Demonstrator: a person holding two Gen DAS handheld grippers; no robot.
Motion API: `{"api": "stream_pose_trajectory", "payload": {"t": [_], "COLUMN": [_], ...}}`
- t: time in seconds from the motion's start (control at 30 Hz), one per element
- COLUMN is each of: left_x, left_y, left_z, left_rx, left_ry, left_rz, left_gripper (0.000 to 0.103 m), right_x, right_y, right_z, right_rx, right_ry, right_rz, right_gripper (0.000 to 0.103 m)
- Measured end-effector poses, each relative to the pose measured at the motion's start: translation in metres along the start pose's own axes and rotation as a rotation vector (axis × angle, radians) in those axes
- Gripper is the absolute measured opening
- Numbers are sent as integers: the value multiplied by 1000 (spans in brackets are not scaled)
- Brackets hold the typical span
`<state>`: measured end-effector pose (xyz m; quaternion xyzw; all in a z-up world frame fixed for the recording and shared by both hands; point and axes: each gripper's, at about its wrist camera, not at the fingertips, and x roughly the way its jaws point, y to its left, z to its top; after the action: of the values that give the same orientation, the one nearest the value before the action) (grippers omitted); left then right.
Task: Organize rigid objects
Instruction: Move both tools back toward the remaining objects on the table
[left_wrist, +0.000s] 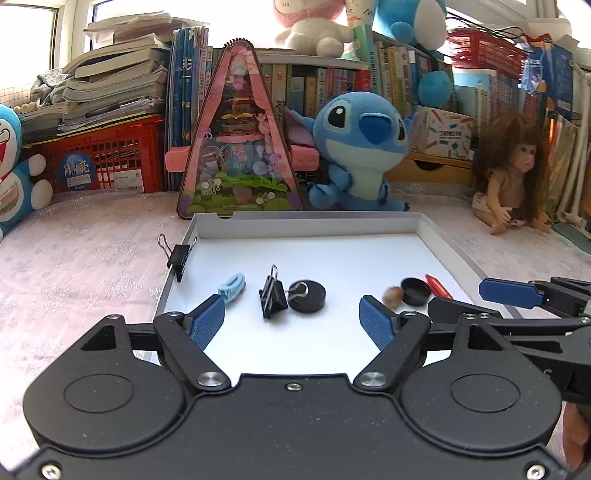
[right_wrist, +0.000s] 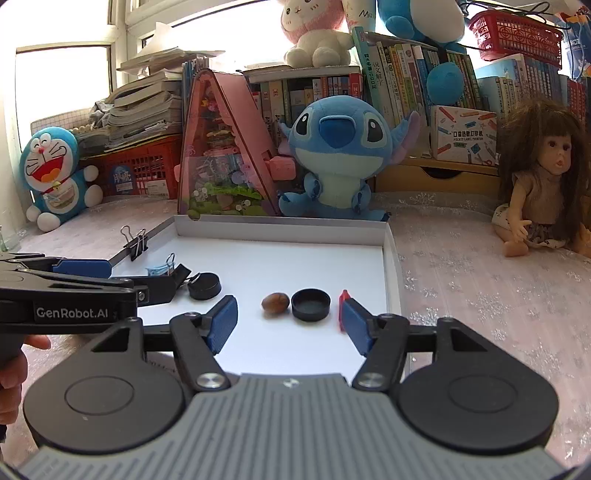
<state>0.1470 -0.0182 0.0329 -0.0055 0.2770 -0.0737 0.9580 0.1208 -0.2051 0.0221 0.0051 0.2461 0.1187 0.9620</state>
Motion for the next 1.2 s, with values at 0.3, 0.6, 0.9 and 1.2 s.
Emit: {"api": "stream_pose_trajectory", "payload": {"t": [0.3, 0.6, 0.9, 1.2], "left_x": [-25, -47, -62, -72], "left_y": [-1, 4, 13, 21], "left_z": [-17, -36, -54, -65], "left_rx": [4, 4, -12, -22], "left_ry": [3, 10, 25, 28], "left_rz": [-24, -46, -46, -39], "left_gripper": [83, 84, 84, 84], "right_x": [-25, -46, -68, -82], "right_y": [-3, -6, -7, -5], "right_z": [-11, -31, -53, -69], "right_rx": [8, 7, 2, 10], "right_ry": [-8, 5, -6, 2], "right_rz": [22, 39, 46, 55], "right_gripper": [82, 84, 87, 87]}}
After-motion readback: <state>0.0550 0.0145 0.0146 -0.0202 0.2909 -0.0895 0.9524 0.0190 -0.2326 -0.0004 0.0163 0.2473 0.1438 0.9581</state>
